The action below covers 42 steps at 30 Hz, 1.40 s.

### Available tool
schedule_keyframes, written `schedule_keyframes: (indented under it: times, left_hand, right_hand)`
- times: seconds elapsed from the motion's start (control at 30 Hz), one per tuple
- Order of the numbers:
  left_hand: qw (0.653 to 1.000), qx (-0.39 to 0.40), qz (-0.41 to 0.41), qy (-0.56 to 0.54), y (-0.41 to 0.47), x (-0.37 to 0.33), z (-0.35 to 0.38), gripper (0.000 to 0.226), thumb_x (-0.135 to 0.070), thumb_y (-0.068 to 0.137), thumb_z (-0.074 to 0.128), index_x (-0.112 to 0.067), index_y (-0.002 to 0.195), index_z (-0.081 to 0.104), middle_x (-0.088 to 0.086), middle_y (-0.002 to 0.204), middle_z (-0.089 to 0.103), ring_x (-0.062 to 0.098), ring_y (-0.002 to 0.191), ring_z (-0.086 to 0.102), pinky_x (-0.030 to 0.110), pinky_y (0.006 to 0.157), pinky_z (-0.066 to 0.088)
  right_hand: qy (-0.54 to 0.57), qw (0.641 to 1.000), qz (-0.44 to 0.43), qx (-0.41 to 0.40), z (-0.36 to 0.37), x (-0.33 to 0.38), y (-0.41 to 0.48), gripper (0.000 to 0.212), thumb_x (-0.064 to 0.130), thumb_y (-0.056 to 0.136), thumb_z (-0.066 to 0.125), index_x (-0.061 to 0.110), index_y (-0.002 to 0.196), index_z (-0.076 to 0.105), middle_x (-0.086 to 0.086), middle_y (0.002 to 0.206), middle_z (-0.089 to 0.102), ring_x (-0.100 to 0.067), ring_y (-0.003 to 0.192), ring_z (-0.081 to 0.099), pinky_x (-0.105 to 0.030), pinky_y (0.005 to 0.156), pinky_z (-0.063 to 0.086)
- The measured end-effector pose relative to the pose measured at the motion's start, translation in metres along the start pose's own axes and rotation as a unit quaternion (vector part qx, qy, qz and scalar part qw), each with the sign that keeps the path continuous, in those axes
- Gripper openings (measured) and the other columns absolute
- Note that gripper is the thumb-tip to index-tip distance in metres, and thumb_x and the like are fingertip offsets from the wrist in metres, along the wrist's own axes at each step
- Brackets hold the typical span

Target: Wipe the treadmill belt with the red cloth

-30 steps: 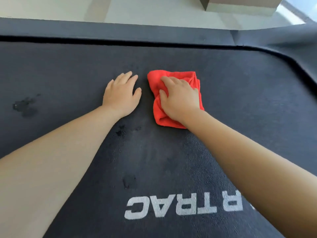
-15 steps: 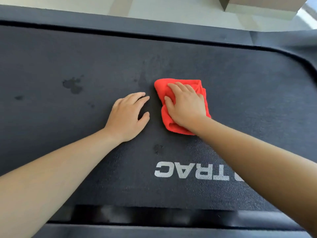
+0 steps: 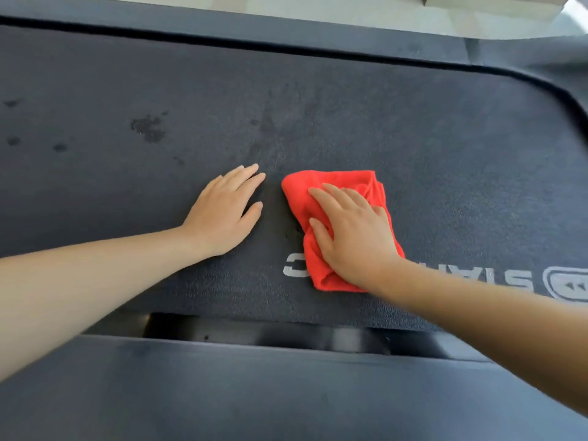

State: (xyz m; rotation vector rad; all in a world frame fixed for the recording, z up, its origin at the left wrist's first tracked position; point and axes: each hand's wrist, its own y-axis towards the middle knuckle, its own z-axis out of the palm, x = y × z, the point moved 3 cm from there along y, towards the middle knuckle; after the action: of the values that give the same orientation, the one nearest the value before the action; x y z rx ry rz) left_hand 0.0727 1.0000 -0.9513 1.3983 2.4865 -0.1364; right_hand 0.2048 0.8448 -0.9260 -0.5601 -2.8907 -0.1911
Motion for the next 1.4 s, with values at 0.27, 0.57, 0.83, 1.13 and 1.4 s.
schedule_keyframes:
  times: [0.27, 0.57, 0.83, 1.13, 1.4]
  left_hand:
    - [0.999, -0.036, -0.009, 0.011, -0.013, -0.004, -0.002, 0.048, -0.027, 0.093, 0.048, -0.014, 0.138, 0.042, 0.003, 0.147, 0.037, 0.022, 0.137, 0.030, 0.039, 0.108, 0.025]
    - [0.999, -0.029, -0.010, 0.014, -0.014, -0.005, -0.004, 0.049, -0.028, 0.093, 0.047, -0.015, 0.139, 0.040, 0.002, 0.149, 0.035, 0.020, 0.138, 0.028, 0.037, 0.109, 0.023]
    - [0.999, -0.028, -0.019, -0.025, -0.007, 0.002, -0.007, 0.050, -0.026, 0.093, 0.047, -0.013, 0.141, 0.037, 0.002, 0.150, 0.033, 0.018, 0.139, 0.026, 0.036, 0.111, 0.020]
    - [0.999, -0.024, -0.020, 0.015, 0.025, 0.020, -0.009, 0.056, -0.036, 0.091, 0.047, -0.016, 0.142, 0.035, 0.000, 0.151, 0.031, 0.017, 0.139, 0.024, 0.036, 0.110, 0.019]
    - [0.999, -0.011, -0.039, 0.012, 0.076, 0.042, -0.008, 0.057, -0.044, 0.094, 0.035, -0.021, 0.145, 0.029, -0.001, 0.155, 0.021, 0.017, 0.143, 0.015, 0.043, 0.115, 0.014]
  right_hand:
    - [-0.010, 1.000, 0.000, 0.008, 0.003, 0.006, -0.005, 0.045, 0.041, 0.094, 0.039, 0.028, 0.137, 0.041, 0.005, 0.146, 0.039, -0.020, 0.132, 0.034, -0.042, 0.089, 0.036]
    - [-0.022, 1.000, 0.017, 0.011, 0.008, 0.018, 0.020, 0.045, 0.040, 0.096, 0.036, 0.026, 0.138, 0.036, 0.005, 0.145, 0.038, -0.020, 0.131, 0.034, -0.043, 0.089, 0.035]
    - [-0.028, 0.999, -0.026, 0.036, 0.005, 0.022, -0.015, 0.048, 0.045, 0.094, 0.037, 0.029, 0.138, 0.039, 0.006, 0.147, 0.037, -0.019, 0.132, 0.034, -0.042, 0.087, 0.037]
    - [-0.029, 0.999, 0.034, -0.009, 0.013, 0.012, 0.074, 0.045, 0.040, 0.096, 0.035, 0.024, 0.138, 0.038, 0.004, 0.145, 0.039, -0.020, 0.130, 0.034, -0.043, 0.088, 0.035]
    - [-0.010, 0.995, 0.094, -0.022, 0.019, 0.002, 0.161, 0.040, 0.035, 0.096, 0.034, 0.019, 0.131, 0.043, -0.001, 0.137, 0.045, -0.025, 0.125, 0.038, -0.046, 0.091, 0.034]
